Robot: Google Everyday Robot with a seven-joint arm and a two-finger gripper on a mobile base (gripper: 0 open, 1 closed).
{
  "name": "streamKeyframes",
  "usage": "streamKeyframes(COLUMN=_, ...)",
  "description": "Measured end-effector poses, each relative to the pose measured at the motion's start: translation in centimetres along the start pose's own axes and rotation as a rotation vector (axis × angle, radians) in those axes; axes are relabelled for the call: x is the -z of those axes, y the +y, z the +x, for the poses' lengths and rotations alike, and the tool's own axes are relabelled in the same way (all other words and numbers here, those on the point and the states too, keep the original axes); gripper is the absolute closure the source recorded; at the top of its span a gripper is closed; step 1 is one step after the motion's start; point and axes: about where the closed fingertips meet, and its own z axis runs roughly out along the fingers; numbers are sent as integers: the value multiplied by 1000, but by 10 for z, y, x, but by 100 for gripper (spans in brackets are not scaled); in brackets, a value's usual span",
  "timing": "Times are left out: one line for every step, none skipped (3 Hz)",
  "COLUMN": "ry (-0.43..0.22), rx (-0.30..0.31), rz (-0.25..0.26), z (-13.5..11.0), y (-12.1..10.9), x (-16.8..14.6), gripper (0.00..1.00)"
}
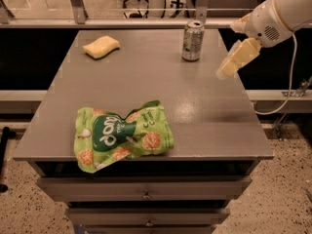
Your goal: Move 7up can near sponge
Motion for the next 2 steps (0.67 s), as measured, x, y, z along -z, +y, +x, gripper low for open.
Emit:
streamKeyframes(ry=-35, rx=-14, rz=-1, z=-1, y=-1, x=-4, gripper=0)
streamKeyframes(ry=-98, rx=-27, rz=-5, z=-8, y=-6, x=-17, gripper=0)
